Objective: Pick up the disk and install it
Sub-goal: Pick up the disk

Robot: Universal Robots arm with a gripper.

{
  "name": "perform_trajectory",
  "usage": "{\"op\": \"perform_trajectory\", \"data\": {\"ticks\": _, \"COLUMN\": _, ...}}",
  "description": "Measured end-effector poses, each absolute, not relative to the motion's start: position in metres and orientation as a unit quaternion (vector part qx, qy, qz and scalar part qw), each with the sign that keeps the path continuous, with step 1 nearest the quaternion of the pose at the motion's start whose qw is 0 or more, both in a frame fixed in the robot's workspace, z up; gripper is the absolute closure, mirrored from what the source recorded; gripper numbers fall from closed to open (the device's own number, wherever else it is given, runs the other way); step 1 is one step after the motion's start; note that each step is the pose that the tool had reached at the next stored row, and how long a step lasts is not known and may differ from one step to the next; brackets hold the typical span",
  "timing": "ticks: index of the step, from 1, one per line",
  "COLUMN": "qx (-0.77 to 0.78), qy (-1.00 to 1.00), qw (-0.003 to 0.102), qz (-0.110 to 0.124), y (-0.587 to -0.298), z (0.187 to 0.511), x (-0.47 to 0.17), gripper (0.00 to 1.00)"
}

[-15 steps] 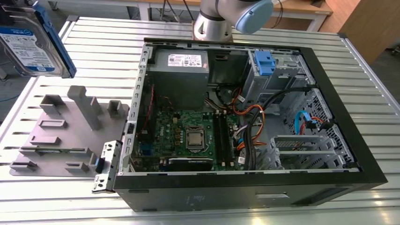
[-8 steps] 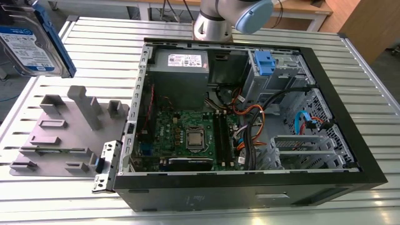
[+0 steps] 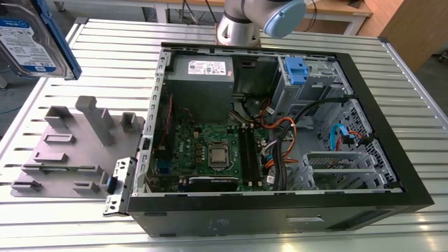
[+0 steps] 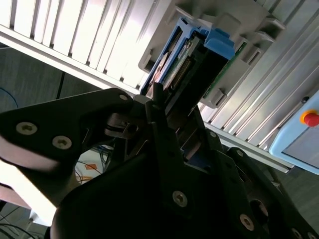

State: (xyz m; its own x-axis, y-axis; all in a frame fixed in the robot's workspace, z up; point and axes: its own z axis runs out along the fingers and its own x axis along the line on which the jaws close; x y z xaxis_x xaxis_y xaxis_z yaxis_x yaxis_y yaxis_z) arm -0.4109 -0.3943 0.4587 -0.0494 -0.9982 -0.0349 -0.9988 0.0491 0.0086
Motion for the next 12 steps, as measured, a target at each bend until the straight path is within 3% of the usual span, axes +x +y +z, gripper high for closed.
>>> {"op": "perform_trajectory", "data": {"ticks": 12, "qx": -0.689, "qy": 0.724, "qw": 0.01, "qz": 0.015, "y": -0.394, "z": 0.481, "x": -0.411, "gripper": 0.65}}
